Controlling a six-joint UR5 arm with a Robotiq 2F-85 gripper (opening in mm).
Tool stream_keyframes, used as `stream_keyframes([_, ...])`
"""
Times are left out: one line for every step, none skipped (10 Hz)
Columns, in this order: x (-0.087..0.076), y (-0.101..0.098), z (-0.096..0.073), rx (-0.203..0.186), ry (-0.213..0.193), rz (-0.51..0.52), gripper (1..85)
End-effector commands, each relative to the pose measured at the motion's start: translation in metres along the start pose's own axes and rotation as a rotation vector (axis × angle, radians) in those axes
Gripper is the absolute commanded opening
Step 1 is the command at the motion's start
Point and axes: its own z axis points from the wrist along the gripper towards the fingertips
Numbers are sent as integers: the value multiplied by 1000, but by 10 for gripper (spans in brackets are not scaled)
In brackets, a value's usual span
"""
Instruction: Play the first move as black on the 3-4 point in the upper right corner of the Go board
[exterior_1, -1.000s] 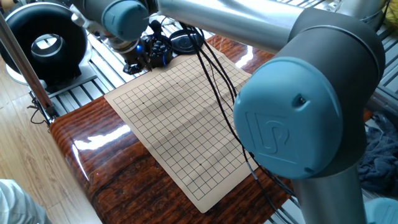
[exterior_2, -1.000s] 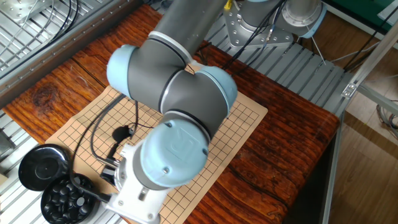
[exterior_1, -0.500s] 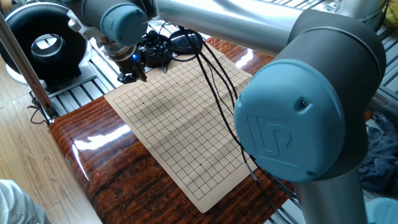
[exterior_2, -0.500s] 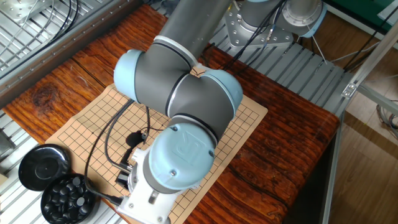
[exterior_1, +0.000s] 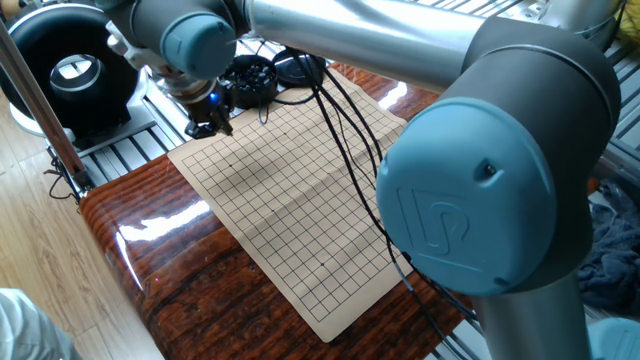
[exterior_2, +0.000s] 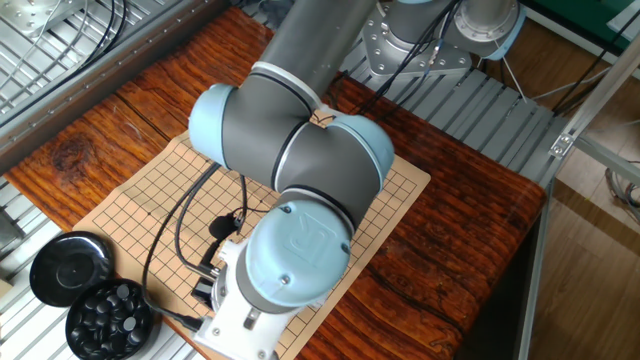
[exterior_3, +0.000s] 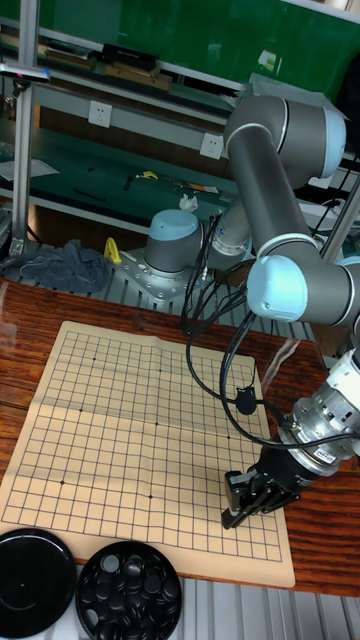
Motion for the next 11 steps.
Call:
stream_keyframes([1,7,1,-18,4,28,13])
stream_keyframes([2,2,1,6,8,30,13])
stream_keyframes([3,2,1,12,9,38,13])
stream_keyframes([5,2,2,26,17,33,13])
stream_keyframes([7,3,2,35,20,39,13])
stream_keyframes([8,6,2,36,22,50,13])
stream_keyframes([9,10,3,36,21,61,13])
stream_keyframes([9,14,3,33,19,69,13])
stream_keyframes([9,18,3,38,20,73,13])
stream_keyframes([8,20,2,47,21,78,13])
stream_keyframes([7,23,0,49,25,81,13])
